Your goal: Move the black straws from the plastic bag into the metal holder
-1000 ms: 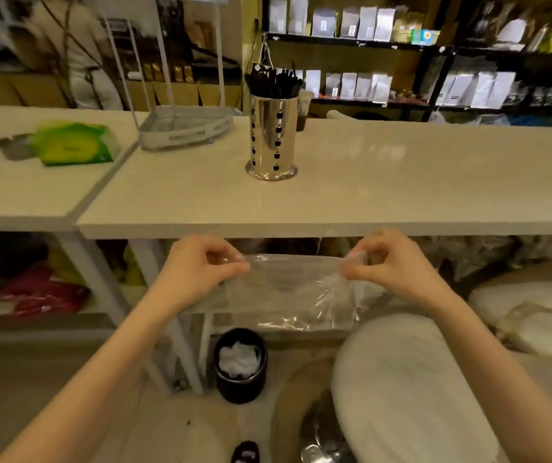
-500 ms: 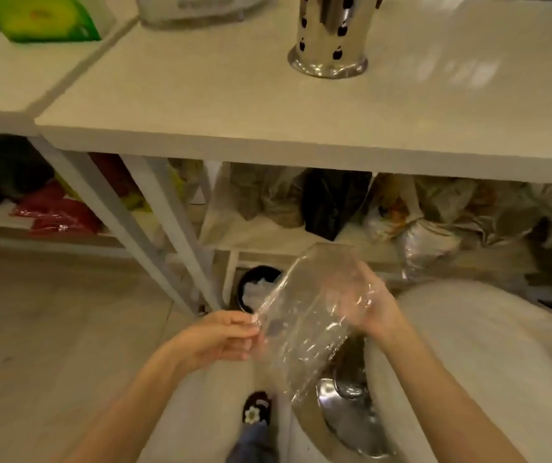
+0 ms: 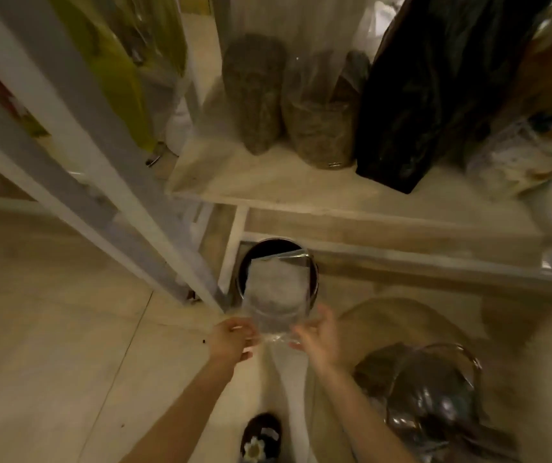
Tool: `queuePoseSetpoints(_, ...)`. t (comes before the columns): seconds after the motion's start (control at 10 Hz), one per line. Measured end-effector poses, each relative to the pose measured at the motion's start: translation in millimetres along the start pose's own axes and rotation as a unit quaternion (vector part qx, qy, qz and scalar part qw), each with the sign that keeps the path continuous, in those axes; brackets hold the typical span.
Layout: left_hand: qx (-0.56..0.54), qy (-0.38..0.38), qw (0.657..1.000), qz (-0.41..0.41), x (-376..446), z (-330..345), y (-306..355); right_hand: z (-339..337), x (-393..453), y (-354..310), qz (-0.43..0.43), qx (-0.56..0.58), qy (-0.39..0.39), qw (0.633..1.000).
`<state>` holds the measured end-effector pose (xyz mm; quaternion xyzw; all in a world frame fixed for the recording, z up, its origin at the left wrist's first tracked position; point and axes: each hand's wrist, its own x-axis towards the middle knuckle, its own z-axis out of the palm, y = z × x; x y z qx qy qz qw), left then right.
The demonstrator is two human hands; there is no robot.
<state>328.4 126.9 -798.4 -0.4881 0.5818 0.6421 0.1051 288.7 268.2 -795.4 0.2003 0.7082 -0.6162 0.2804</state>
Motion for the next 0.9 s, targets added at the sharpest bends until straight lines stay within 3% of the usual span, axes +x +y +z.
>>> queuePoseSetpoints(0.2,0.095,0.021,0.990,0.106,121,20,-27,23,100,47,-0.128,-0.140,0.021,0.982)
queuePoseSetpoints(0.3,0.130,0.020,0.986,0.104,143,21,-39,28,127,63,-0.144,-0.246,0.023,0.958)
queuePoseSetpoints(0.4,0.117,-0.039,0.990,0.062,145,22,-44,29,140,76,-0.128,-0.329,0.017,0.935)
queuePoseSetpoints(0.7,0.240,-0.115,0.963,0.042,94,11,-11,8,93,36,-0.074,-0.350,-0.013,0.934)
queuePoseSetpoints(0.8,0.203,-0.130,0.970,0.025,58,9,21,1,62,3,-0.061,-0.353,-0.093,0.929)
queuePoseSetpoints(0.9,0.169,-0.163,0.972,0.032,7,5,69,0,27,-44,-0.078,-0.325,-0.122,0.934)
